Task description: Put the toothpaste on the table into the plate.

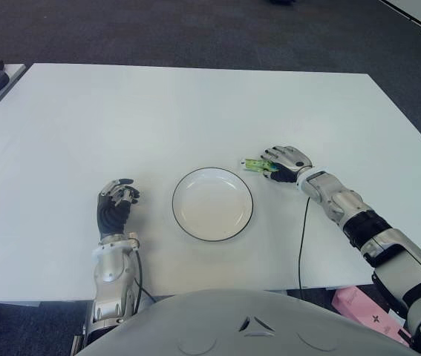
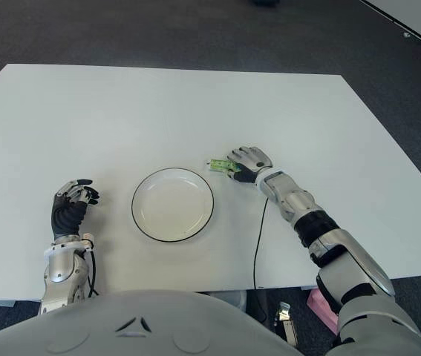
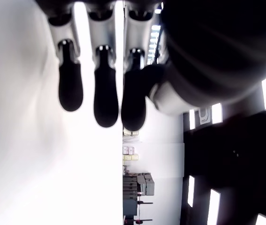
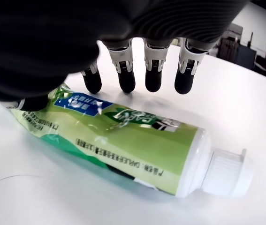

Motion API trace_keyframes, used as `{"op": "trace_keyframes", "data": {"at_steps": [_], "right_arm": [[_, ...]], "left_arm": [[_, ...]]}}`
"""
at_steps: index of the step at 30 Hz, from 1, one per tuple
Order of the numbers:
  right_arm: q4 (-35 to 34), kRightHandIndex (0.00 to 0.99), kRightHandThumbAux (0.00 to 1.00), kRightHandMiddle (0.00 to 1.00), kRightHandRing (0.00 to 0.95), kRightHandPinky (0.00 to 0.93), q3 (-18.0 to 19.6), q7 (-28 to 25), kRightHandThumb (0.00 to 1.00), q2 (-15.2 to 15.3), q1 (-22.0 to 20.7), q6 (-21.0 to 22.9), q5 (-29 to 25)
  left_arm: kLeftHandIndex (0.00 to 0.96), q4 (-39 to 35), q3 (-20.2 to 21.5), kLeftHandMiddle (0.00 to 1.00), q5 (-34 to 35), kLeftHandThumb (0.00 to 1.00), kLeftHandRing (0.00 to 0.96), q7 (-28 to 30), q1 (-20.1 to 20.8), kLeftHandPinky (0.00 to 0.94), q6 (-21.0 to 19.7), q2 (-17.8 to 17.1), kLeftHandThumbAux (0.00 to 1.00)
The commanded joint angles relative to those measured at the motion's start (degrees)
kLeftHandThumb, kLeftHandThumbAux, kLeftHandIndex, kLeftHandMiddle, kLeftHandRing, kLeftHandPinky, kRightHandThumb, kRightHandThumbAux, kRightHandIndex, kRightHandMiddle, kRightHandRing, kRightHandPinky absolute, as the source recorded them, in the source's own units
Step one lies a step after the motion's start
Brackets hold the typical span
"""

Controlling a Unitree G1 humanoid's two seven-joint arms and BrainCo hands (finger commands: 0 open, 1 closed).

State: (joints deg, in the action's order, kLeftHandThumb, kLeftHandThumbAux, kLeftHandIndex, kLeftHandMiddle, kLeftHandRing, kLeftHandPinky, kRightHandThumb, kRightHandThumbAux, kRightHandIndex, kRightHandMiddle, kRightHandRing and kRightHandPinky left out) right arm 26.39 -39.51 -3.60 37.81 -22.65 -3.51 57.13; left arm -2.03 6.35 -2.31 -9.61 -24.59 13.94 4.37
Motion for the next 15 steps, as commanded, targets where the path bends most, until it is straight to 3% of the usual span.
{"op": "trace_keyframes", "data": {"at_steps": [1, 6, 15], "right_arm": [[-10.56, 0.000, 0.114, 0.000, 0.000, 0.000, -3.70, -4.59, 0.597, 1.85, 11.65, 2.73, 5.26], [-23.27, 0.000, 0.112, 0.000, 0.000, 0.000, -1.13, -8.29, 0.590, 5.11, 16.83, 5.87, 7.37], [-24.04, 0.000, 0.120, 0.000, 0.000, 0.000, 2.81, -5.95, 0.586, 3.78, 18.60, 7.27, 7.83]], "left_arm": [[0.435, 0.44, 0.08, 0.596, -0.32, 0.700, 0.570, -0.40, 0.03, 0.544, 0.46, 0.14, 0.721], [0.436, 0.14, 0.22, 0.592, -0.68, 0.703, 0.563, -0.94, 0.00, 0.535, -0.74, 0.25, 0.720], [0.434, 0.92, 0.21, 0.597, -0.58, 0.698, 0.574, -0.36, 0.12, 0.554, 1.18, -0.35, 0.721]]}}
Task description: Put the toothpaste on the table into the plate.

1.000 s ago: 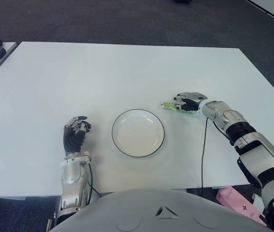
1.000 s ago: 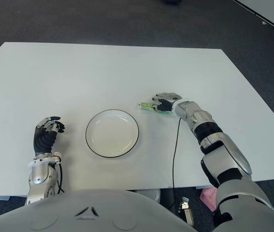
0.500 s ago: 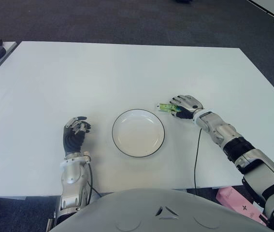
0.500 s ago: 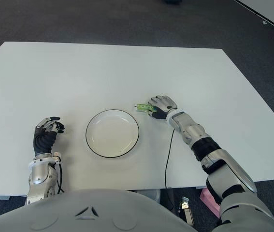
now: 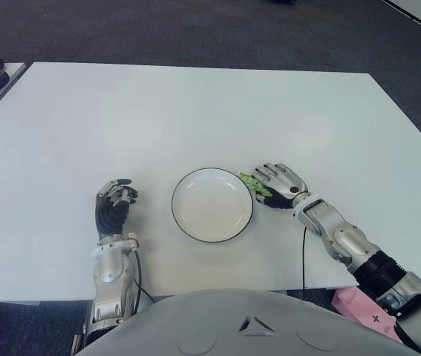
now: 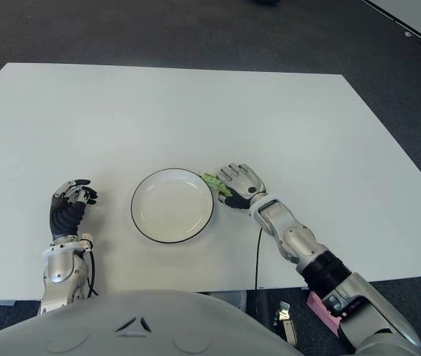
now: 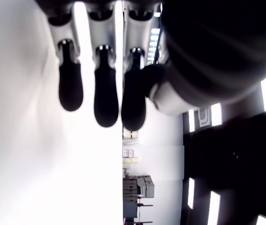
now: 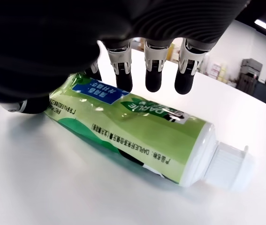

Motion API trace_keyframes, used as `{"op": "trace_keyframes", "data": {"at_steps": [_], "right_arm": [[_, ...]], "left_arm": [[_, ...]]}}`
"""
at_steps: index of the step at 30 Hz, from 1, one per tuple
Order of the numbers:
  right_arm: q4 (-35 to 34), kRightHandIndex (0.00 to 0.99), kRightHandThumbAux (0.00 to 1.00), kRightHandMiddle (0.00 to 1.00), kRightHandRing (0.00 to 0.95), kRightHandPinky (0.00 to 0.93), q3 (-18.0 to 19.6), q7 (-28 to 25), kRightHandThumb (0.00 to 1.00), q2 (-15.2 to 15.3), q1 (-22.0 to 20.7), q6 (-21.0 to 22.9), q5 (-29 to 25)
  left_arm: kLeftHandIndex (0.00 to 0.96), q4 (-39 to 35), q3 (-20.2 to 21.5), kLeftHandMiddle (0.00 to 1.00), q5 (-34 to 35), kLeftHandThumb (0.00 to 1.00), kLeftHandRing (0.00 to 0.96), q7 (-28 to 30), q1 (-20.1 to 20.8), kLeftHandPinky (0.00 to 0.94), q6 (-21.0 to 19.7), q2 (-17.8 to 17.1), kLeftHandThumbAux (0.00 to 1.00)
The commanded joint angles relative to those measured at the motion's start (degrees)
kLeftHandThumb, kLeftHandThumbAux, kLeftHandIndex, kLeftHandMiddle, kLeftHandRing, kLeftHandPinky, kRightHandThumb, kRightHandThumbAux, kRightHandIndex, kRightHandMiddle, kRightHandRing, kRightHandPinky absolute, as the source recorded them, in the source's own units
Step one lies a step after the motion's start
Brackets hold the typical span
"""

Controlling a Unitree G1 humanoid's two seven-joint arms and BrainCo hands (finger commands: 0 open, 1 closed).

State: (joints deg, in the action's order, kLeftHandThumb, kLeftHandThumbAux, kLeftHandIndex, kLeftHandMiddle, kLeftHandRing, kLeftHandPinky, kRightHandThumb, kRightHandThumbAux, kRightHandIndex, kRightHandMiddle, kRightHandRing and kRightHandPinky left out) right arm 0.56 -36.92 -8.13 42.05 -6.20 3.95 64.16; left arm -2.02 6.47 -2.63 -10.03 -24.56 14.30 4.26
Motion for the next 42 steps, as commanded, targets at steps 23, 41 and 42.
{"op": "trace_keyframes", "data": {"at_steps": [23, 41, 42], "right_arm": [[-2.29, 0.000, 0.155, 0.000, 0.000, 0.000, 2.26, 6.36, 0.572, -2.64, 10.35, 0.34, 8.41], [12.23, 0.000, 0.163, 0.000, 0.000, 0.000, -1.77, 10.98, 0.599, -5.29, 5.58, 2.22, 13.91], [12.46, 0.000, 0.161, 0.000, 0.000, 0.000, -1.81, 10.74, 0.599, -5.31, 5.47, 2.37, 13.93]], "left_arm": [[0.434, 1.06, 0.04, 0.594, 0.78, 0.699, 0.568, 0.61, 0.18, 0.542, 1.07, -0.63, 0.721], [0.434, -0.36, 0.17, 0.605, 0.17, 0.698, 0.578, -0.59, -0.20, 0.548, -1.02, 0.07, 0.722], [0.434, -0.54, 0.15, 0.604, 0.14, 0.698, 0.577, -0.60, -0.24, 0.547, -1.29, 0.14, 0.722]]}}
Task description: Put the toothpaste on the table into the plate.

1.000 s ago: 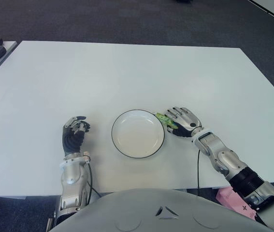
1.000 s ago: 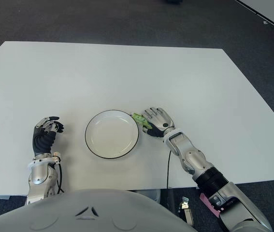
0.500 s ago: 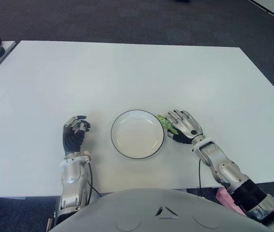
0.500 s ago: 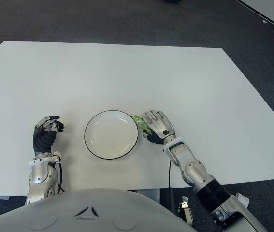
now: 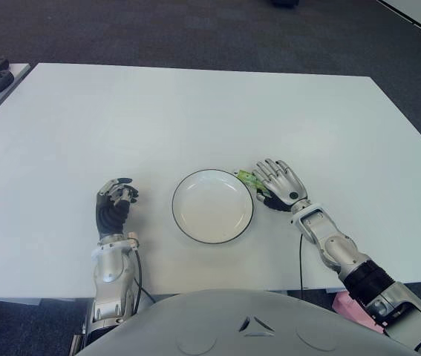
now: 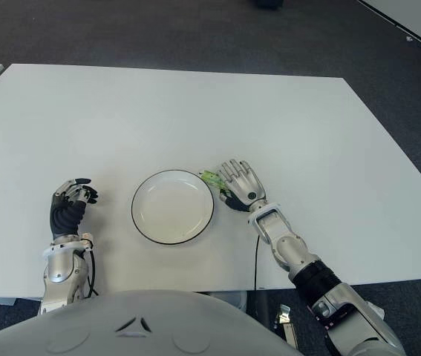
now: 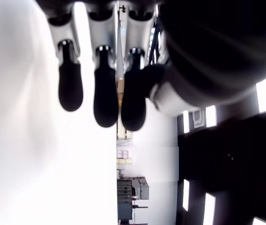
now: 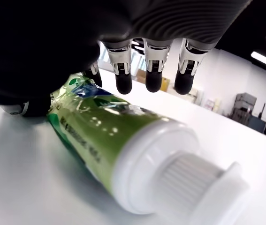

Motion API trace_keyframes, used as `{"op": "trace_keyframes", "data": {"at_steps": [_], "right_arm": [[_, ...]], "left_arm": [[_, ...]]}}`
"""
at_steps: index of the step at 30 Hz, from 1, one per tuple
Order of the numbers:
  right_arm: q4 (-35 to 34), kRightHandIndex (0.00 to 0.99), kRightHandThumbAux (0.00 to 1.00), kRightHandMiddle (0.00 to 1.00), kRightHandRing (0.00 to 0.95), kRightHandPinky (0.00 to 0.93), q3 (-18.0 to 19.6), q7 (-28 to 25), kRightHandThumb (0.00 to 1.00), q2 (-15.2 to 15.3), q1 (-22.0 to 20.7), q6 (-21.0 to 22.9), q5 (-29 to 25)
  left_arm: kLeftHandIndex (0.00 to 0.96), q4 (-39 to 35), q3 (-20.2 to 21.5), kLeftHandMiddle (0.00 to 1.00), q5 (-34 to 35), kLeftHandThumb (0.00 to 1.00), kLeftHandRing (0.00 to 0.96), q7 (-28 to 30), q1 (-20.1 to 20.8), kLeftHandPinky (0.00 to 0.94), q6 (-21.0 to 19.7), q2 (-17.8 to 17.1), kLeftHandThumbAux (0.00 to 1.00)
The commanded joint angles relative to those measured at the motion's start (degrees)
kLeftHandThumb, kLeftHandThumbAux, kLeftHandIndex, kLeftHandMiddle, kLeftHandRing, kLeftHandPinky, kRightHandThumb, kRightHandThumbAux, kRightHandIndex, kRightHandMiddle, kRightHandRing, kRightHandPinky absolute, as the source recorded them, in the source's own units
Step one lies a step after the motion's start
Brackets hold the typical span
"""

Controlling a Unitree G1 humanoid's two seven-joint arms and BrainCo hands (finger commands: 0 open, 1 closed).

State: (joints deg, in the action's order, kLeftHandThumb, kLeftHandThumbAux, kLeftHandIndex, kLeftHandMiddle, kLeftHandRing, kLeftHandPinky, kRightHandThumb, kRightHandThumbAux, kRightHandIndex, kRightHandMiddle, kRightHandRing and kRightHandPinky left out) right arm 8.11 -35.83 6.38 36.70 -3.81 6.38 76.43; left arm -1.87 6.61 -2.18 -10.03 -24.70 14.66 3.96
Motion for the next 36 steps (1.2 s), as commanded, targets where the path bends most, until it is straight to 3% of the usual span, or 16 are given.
{"op": "trace_keyframes", "data": {"at_steps": [1, 6, 11, 22, 36], "right_arm": [[5.12, 0.000, 0.158, 0.000, 0.000, 0.000, -2.93, -4.01, 0.599, 0.01, 2.96, 0.08, 1.63], [8.62, 0.000, 0.148, 0.000, 0.000, 0.000, -3.07, -3.99, 0.596, -0.21, 1.62, 0.09, 0.77], [17.29, 0.000, 0.143, 0.000, 0.000, 0.000, -4.15, -2.57, 0.589, -1.28, -1.49, -0.47, 0.56], [24.74, 0.000, 0.141, 0.000, 0.000, 0.000, -7.37, -4.76, 0.579, -2.10, -5.76, -0.19, 1.66], [31.91, 0.000, 0.128, 0.000, 0.000, 0.000, -10.72, -2.38, 0.593, -1.84, -9.04, -1.02, 1.27]], "left_arm": [[0.434, -0.85, 0.01, 0.604, -0.28, 0.699, 0.576, -0.59, -0.13, 0.545, -1.93, 0.51, 0.722], [0.434, -1.51, 0.09, 0.607, -0.10, 0.700, 0.578, -0.63, -0.23, 0.549, -2.91, 0.81, 0.722], [0.434, -1.60, 0.02, 0.601, -0.27, 0.700, 0.573, -0.40, -0.39, 0.545, -2.25, 0.67, 0.722], [0.435, -1.69, 0.02, 0.602, -0.07, 0.699, 0.567, -0.42, -0.52, 0.544, -1.74, 0.80, 0.721], [0.435, -2.64, 0.07, 0.605, 1.21, 0.696, 0.567, 0.63, -1.26, 0.540, -1.95, 0.64, 0.722]]}}
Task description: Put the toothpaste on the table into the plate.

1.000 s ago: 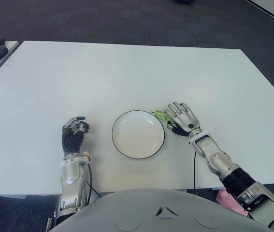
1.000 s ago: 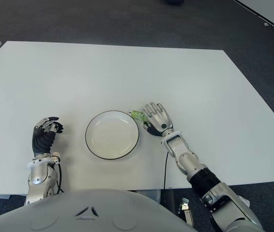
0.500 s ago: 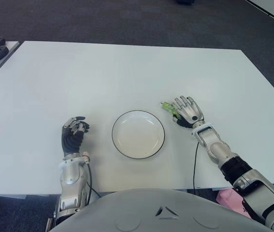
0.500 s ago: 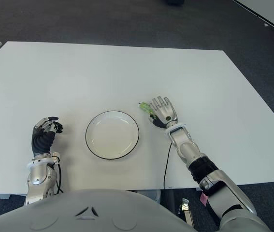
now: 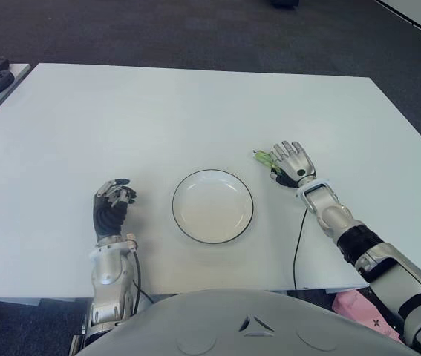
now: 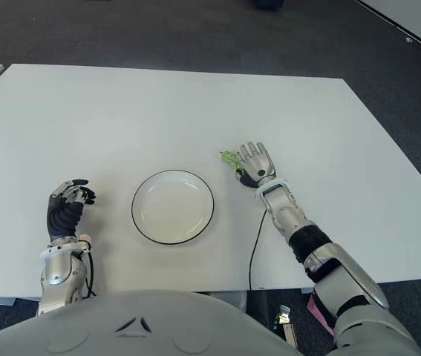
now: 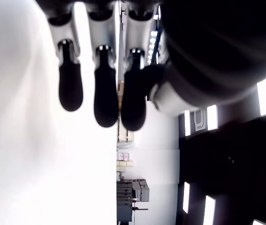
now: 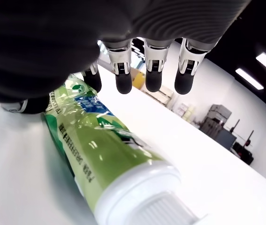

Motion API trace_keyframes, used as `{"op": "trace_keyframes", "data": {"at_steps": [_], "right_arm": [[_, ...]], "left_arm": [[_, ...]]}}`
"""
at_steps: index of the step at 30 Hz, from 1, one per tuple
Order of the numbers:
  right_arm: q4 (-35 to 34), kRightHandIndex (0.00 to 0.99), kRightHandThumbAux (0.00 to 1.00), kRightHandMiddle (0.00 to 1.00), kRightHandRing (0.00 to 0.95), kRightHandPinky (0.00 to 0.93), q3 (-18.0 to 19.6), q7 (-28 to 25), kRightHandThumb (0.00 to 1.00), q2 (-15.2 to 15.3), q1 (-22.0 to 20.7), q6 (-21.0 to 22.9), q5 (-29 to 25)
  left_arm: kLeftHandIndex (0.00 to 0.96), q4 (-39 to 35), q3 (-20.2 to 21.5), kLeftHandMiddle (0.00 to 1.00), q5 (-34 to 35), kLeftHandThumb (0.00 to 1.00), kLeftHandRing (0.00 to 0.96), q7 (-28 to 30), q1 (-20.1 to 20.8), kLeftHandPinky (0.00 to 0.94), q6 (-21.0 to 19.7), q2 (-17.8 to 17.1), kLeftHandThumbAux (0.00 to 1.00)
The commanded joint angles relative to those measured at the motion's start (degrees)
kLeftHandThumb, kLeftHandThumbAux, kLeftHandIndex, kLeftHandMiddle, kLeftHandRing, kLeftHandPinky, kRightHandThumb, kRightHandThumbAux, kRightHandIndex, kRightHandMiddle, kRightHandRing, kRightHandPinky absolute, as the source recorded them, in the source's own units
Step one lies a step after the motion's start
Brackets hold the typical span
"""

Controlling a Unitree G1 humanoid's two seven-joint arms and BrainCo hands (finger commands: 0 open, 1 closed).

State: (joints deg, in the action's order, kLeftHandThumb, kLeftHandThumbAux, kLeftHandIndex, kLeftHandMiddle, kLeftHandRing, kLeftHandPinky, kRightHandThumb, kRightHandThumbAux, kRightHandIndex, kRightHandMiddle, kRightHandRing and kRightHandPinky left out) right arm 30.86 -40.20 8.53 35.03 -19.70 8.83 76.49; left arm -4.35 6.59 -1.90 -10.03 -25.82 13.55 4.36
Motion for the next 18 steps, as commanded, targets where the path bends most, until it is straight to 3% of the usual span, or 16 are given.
{"op": "trace_keyframes", "data": {"at_steps": [1, 18], "right_arm": [[10.05, 0.000, 0.127, 0.000, 0.000, 0.000, -6.52, -4.46, 0.595, -0.21, 6.46, -3.95, 0.98], [14.81, 0.000, 0.140, 0.000, 0.000, 0.000, -8.45, -5.84, 0.619, -0.66, 2.81, -8.46, -2.86]], "left_arm": [[0.435, -0.11, 0.14, 0.605, 1.11, 0.696, 0.568, 0.59, -0.12, 0.540, -0.96, 0.29, 0.722], [0.435, -0.51, 0.32, 0.610, 1.00, 0.699, 0.575, -0.14, 0.11, 0.540, -2.29, 0.23, 0.722]]}}
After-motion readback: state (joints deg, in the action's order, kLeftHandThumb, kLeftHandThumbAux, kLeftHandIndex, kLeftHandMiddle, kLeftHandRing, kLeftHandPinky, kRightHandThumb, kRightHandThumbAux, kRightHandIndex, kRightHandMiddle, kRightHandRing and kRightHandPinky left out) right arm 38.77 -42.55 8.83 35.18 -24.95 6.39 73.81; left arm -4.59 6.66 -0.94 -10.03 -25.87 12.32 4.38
